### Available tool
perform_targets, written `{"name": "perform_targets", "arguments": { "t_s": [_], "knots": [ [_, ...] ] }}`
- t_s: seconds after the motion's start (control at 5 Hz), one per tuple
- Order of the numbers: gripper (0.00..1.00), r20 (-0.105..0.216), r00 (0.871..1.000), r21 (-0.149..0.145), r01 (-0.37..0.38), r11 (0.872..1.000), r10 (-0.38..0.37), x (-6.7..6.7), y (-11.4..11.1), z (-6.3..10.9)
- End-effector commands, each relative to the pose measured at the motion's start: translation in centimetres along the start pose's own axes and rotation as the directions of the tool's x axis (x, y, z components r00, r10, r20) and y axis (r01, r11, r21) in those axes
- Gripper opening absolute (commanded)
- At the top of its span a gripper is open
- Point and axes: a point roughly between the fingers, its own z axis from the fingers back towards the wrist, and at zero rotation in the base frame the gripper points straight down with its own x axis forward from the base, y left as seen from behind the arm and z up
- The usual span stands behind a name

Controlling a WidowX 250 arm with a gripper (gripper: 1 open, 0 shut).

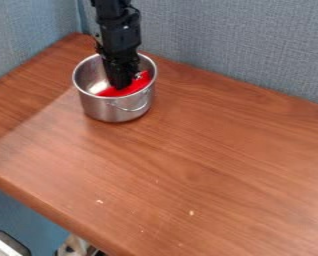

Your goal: Put the red object in the metal pot

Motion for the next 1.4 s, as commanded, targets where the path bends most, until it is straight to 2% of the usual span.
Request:
{"name": "perform_targets", "arguments": {
  "t_s": [0.0, 0.4, 0.8, 1.0, 1.2],
  "knots": [
    [0.0, 0.074, 0.997, 0.057, 0.017, 0.998, -0.021, 0.4, -0.9, 3.2],
    [0.0, 0.102, 0.994, 0.066, 0.018, 0.998, -0.025, 0.2, -1.4, 3.2],
    [0.0, 0.133, 0.99, 0.078, 0.03, 0.997, -0.04, 0.4, -1.7, 1.9],
    [1.0, 0.136, 0.989, 0.075, 0.056, 0.996, -0.065, 0.5, -2.0, 1.3],
    [1.0, 0.138, 0.987, 0.079, 0.076, 0.994, -0.087, 0.6, -2.2, 0.8]
  ]
}}
